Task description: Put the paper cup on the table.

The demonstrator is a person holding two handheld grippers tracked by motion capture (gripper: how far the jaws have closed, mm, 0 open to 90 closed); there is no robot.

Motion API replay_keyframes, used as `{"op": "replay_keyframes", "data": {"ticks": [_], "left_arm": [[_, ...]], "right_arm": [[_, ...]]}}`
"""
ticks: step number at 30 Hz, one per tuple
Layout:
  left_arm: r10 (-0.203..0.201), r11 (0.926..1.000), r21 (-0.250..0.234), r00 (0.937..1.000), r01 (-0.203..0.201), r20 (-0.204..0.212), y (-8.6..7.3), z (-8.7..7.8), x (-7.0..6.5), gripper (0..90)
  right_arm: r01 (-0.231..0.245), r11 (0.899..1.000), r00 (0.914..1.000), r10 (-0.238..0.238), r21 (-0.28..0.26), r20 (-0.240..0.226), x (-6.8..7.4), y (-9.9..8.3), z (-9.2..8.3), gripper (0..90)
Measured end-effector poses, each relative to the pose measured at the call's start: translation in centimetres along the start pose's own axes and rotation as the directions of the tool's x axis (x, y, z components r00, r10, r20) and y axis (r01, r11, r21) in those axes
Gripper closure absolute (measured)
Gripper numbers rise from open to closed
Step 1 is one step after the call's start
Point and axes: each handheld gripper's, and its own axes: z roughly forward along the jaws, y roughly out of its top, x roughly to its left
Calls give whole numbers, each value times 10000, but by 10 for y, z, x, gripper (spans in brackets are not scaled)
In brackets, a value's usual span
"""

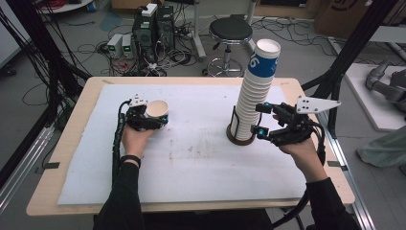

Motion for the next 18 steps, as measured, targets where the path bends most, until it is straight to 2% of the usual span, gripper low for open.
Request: {"op": "replay_keyframes", "data": {"ticks": [4, 7, 11, 15, 18], "left_arm": [[-121, 9999, -11, 9999, 121, -43, -11, -6, 0, 54], [-480, 9988, -78, 9988, 479, -78, -17, -13, 3, 54], [-590, 9979, -263, 9982, 587, -97, -21, -28, 5, 54], [-546, 9979, -339, 9985, 543, -67, -21, -43, 4, 54], [-320, 9987, -405, 9994, 316, -98, -15, -56, -1, 54]], "right_arm": [[82, 10000, 10000, -82, 10, -45, 0, 0, 0, 204], [87, 10000, 10000, -88, -21, -42, 0, 0, 0, 204], [44, 10000, 10000, -45, -18, -55, 0, 0, 0, 204], [-20, 10000, 10000, 20, 18, -74, -2, 0, -1, 203], [-65, 10000, 9999, 65, 28, -78, -3, -1, -1, 203]]}}
